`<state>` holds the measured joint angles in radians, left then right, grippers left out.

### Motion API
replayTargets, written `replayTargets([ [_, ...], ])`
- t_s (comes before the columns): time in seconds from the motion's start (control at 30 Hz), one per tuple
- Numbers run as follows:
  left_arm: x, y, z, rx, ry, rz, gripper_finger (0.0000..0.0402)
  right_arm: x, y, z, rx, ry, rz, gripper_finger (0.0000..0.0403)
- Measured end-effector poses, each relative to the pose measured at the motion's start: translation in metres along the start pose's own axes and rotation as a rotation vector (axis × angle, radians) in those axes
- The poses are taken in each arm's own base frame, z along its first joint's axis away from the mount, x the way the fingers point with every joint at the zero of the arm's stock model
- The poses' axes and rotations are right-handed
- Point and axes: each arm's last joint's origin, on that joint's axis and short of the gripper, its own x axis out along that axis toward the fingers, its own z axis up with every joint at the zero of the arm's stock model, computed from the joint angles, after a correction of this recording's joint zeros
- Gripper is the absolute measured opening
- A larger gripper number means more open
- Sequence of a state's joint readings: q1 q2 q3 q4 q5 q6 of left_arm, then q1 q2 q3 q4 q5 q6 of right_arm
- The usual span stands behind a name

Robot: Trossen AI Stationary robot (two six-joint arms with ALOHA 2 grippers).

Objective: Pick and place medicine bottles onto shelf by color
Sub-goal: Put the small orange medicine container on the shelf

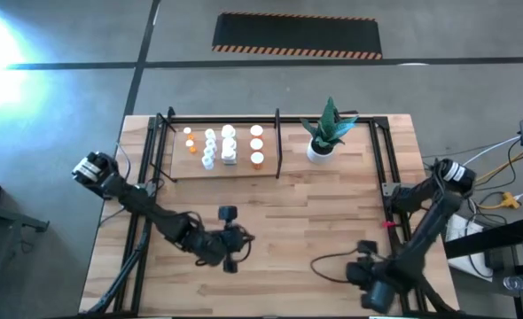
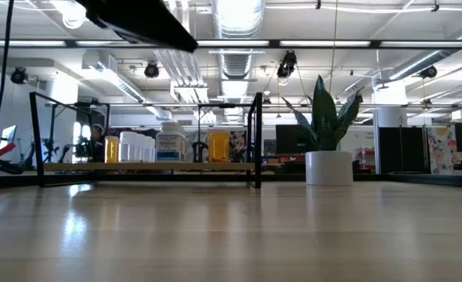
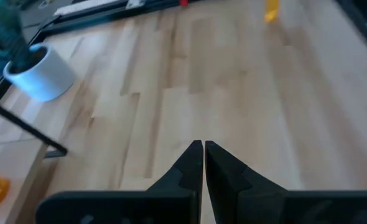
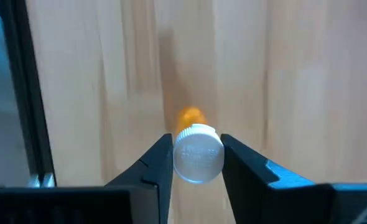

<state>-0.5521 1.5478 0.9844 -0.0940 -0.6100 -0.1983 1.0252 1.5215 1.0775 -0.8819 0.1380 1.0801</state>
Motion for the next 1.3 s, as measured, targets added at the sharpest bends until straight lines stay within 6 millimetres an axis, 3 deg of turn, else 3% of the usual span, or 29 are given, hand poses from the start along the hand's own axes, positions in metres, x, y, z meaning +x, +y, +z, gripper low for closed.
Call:
replayTargets([
  [0.17, -0.018, -0.021, -0.003, 0.008, 0.012, -0.026, 0.0, -0.014, -0.013, 0.065, -0.041, -0.105, 0.016, 0.0103],
  [0.37, -0.038, -0.035, -0.023, -0.074, 0.134, 0.003, 0.0, -0.026, -0.035, 0.152, -0.147, -0.216, -0.007, 0.0103],
  [0.53, -0.054, -0.041, -0.043, -0.163, 0.243, 0.042, 0.0, -0.01, -0.055, 0.219, -0.209, -0.244, -0.044, 0.0104],
  [0.7, -0.065, -0.043, -0.056, -0.207, 0.304, 0.083, 0.0, 0.015, -0.075, 0.272, -0.218, -0.236, -0.034, 0.0104],
  [0.93, -0.073, -0.045, -0.063, -0.223, 0.346, 0.092, 0.0, 0.036, -0.087, 0.315, -0.241, -0.191, -0.024, 0.0104],
  [1.3, -0.077, -0.049, -0.065, -0.239, 0.348, 0.077, 0.0, 0.061, -0.086, 0.336, -0.307, -0.153, -0.041, 0.0112],
])
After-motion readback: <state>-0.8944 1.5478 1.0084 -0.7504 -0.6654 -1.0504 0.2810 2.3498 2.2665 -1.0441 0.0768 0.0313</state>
